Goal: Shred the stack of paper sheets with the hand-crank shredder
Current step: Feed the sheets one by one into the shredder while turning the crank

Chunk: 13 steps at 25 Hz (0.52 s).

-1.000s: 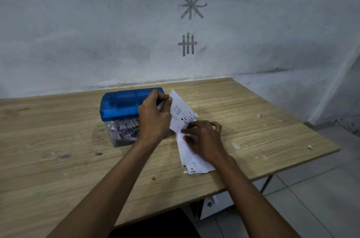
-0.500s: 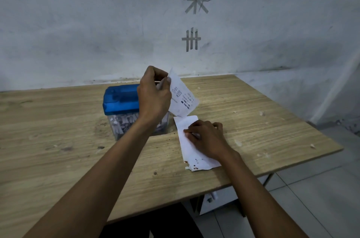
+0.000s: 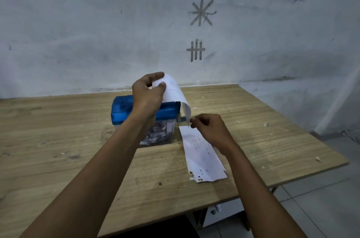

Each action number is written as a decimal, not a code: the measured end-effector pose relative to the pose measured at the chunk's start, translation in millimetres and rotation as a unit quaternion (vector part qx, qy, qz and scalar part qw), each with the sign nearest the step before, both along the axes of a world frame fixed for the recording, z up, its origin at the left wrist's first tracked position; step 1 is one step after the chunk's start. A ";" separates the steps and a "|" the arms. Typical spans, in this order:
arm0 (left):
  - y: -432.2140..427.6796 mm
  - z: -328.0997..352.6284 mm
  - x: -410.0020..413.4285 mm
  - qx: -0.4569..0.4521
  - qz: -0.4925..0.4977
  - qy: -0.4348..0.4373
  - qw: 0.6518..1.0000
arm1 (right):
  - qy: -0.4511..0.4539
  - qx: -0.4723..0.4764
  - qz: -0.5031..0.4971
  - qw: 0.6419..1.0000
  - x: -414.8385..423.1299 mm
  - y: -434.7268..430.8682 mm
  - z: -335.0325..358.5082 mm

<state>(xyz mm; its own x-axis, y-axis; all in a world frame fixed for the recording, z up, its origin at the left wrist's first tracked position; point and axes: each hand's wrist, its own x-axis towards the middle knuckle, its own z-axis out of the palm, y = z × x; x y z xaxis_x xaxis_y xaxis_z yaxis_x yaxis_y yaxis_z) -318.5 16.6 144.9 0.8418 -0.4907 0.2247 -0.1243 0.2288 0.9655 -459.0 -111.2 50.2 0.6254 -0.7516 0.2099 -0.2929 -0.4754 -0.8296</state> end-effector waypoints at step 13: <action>21.5 28.5 53.5 -0.018 -0.018 0.116 0.993 | -0.066 0.063 0.050 0.995 39.8 18.6 47.8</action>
<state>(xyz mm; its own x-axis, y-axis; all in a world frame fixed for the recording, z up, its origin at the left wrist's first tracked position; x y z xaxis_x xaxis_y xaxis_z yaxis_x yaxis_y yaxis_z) -265.0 38.1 173.4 0.8552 -0.5164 0.0446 0.1094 0.2639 0.9583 -419.2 -92.6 98.0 0.6716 -0.7125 0.2031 -0.1348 -0.3871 -0.9121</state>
